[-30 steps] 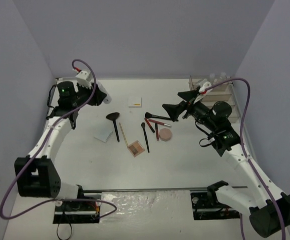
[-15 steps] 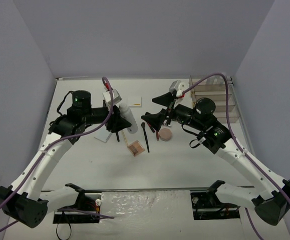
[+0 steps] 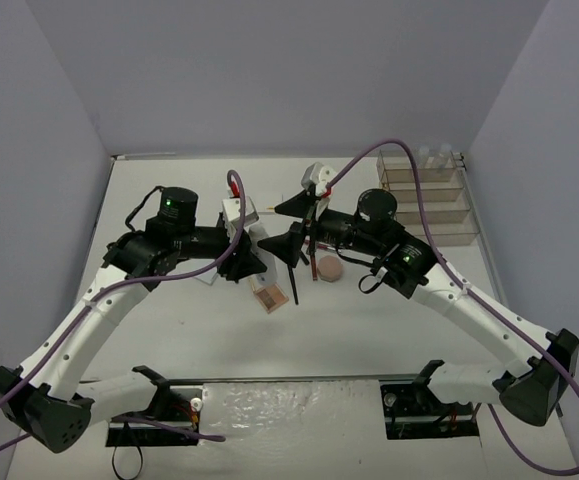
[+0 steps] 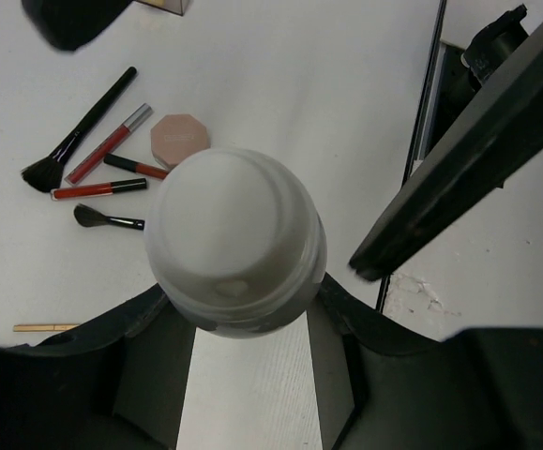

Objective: Organize the makeup

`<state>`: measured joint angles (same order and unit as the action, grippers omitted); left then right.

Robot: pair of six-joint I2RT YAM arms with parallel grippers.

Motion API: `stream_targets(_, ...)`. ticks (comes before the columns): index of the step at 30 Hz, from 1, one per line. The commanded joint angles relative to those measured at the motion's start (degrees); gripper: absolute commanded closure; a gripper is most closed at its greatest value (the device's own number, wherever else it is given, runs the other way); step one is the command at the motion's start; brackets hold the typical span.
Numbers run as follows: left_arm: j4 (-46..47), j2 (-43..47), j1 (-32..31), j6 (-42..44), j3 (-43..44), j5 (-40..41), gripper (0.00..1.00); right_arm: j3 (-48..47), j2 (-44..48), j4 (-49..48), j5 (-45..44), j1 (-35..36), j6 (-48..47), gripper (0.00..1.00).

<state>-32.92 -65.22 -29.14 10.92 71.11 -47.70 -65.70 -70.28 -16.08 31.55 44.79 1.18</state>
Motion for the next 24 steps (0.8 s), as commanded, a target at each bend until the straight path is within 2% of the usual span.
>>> stream_targets(1,1.93,0.27,-1.17,2.95,4.77,-0.80,1.00,-3.35,-1.36,-2.87,0.95,1.60,-1.41,0.22)
stream_targets(6,1.56,0.25,-1.78,3.77,4.78,-0.06,1.00,-3.70,-2.64,-2.23,1.02,2.26,-2.21,0.30)
stream_targets(11,1.70,-0.10,-1.80,4.22,5.07,0.30,1.00,-3.85,-3.07,-1.87,1.79,2.80,-2.14,0.43)
stream_targets(15,1.69,-0.46,-2.00,4.46,5.06,0.56,1.00,-3.85,-3.37,-1.55,1.91,2.84,-2.64,0.67)
stream_targets(19,1.37,-0.54,-2.24,4.55,4.43,2.07,1.00,-3.98,-3.22,-1.23,1.23,2.84,-3.41,0.98)
stream_targets(20,1.48,-0.52,-2.30,4.49,4.13,2.75,0.99,-4.00,-3.20,-1.23,0.65,2.79,-3.52,1.00)
stream_targets(23,2.05,-0.08,-2.40,3.21,3.23,5.45,0.75,-3.78,-3.05,-1.23,-1.46,2.61,-4.14,1.00)
stream_targets(24,2.40,0.16,-2.41,2.75,2.78,6.70,0.63,-3.65,-2.98,-1.23,-2.14,2.54,-4.47,1.00)
